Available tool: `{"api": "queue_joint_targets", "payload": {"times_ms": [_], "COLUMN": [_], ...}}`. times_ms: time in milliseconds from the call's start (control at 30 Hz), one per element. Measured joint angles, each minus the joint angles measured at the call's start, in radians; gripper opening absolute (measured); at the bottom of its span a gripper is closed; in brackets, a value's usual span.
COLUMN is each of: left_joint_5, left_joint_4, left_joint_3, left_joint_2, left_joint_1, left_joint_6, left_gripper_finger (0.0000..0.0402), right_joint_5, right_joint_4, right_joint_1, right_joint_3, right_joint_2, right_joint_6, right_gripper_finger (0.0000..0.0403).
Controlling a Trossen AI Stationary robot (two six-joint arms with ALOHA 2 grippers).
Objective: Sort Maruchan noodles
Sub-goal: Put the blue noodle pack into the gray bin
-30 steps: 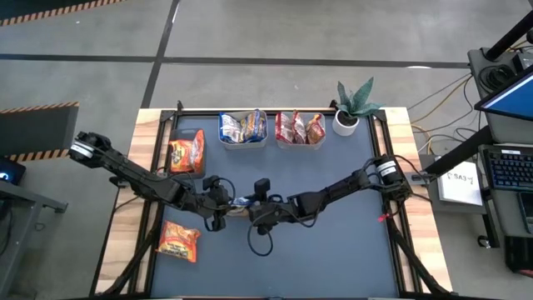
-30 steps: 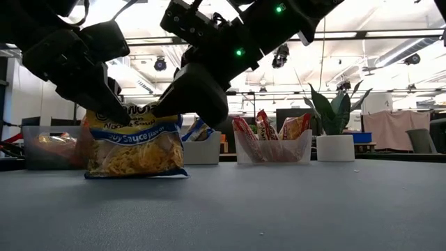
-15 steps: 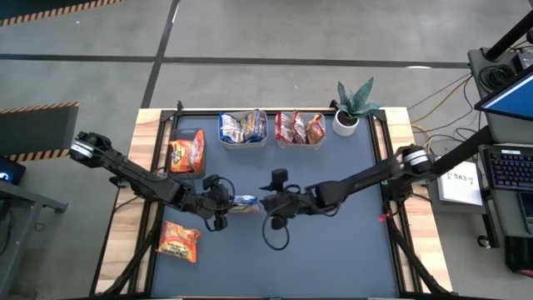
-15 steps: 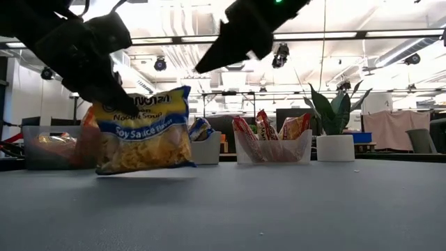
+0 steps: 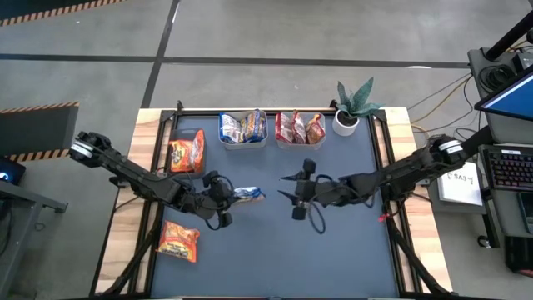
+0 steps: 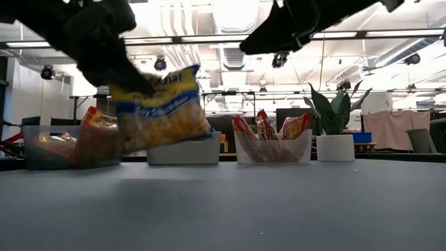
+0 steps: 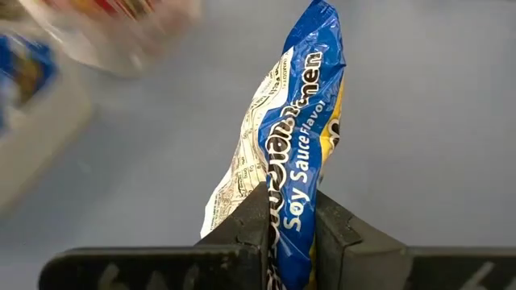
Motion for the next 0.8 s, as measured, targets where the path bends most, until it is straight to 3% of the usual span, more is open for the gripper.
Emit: {"api": "queue_joint_targets", "payload": {"times_ms": [133, 367, 600, 800], "left_joint_5": [-0.160, -0.424, -0.385, -0.171], "left_joint_4": [-0.032, -0.301, -0.401, -0.360], "left_joint_3": [0.057, 0.239, 0.353, 0.361], "left_joint_2": [0.000, 0.000, 0.000, 0.016], "left_joint_1": [0.010, 0.136, 0.396, 0.646], "left_joint_6": [0.015, -0.026, -0.038, -0.074], "left_gripper_finger": [0.0032, 0.0032, 0.0032, 0.0032], "right_joint_5": [0.054, 0.072, 0.232, 0.347], "right_joint_4": [0.081, 0.088, 0.090, 0.082], "right_joint_1": [-0.003, -0.019, -0.044, -0.072], "right_joint_3": [-0.064, -0.075, -0.074, -0.074], "right_joint_2": [-0.052, -0.074, -0.080, -0.084], "right_joint_6": [-0.003, -0.061, -0.172, -0.216], "right_gripper_finger": [0.0187, 0.0187, 0.0187, 0.0187]}}
